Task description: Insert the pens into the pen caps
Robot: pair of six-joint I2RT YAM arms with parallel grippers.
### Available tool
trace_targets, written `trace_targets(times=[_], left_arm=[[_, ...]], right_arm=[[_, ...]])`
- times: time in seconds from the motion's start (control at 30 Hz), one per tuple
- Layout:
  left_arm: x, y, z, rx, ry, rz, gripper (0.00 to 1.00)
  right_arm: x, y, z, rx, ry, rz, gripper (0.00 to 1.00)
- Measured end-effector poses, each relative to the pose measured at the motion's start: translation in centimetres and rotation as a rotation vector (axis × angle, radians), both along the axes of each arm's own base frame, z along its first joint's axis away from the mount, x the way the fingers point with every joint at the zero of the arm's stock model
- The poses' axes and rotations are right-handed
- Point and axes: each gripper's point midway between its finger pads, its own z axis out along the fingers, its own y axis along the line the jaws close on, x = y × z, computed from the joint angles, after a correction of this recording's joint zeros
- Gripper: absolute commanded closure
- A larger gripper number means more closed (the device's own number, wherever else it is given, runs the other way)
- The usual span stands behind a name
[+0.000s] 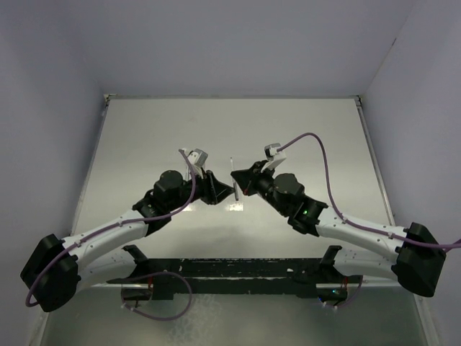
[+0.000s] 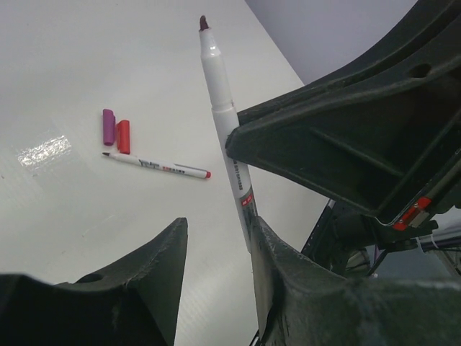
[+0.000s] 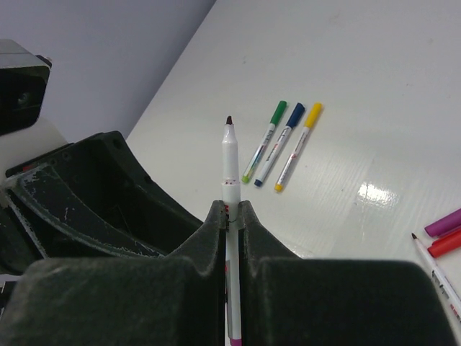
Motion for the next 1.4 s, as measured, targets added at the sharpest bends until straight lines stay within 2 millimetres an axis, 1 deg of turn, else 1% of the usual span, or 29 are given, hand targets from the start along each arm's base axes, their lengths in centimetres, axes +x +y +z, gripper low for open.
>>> trace_targets(times=[0.23,0.5,0.73,0.77,0.8,0.97,1.13,1.17,1.27,1.4], left_arm=[[-0.1,-0.4,0.9,-0.037,-0.014,-0.015,0.56],[-0.2,-0.4,0.9,-0.049,-0.014,-0.018,0.56],[0.0,-0.5,1.0,-0.055,-0.02,-0.016,0.61],[0.0,-0.5,1.1,-0.057,-0.022,-0.016,0.63],[0.0,-0.5,1.1,-0.057,-0.024,-0.014,0.68],[0.3,-0.3,0.9,-0.054,-0.019,0.008,1.0],[0.6,-0.1,0.8,-0.051,-0.013,0.029,1.0],[0.6,-0.1,0.7,-0.049,-0.012,0.029,1.0],[0.5,0.0,0.4,-0.04,-0.003,0.033,1.0],[0.4,0.4,-0.2,-0.011,0.015,0.051,1.0]], right_arm=[[0.0,0.3,0.3,0.017,-0.007,0.005,1.0],[-0.2,0.9,0.6,0.034,-0.014,0.038,1.0],[-0.5,2.0,-0.1,0.039,0.002,0.082,1.0],[-0.5,2.1,-0.2,0.039,0.003,0.085,1.0],[-0.5,2.2,-0.3,0.039,0.006,0.087,1.0],[-0.6,2.3,-0.2,0.045,0.006,0.097,1.0],[-0.6,2.3,-0.2,0.044,0.004,0.095,1.0],[-0.6,2.3,-0.3,0.041,0.005,0.095,0.97],[-0.6,2.3,-0.5,0.029,0.007,0.1,0.83],[-0.8,2.1,-0.8,-0.01,0.014,0.103,0.76]])
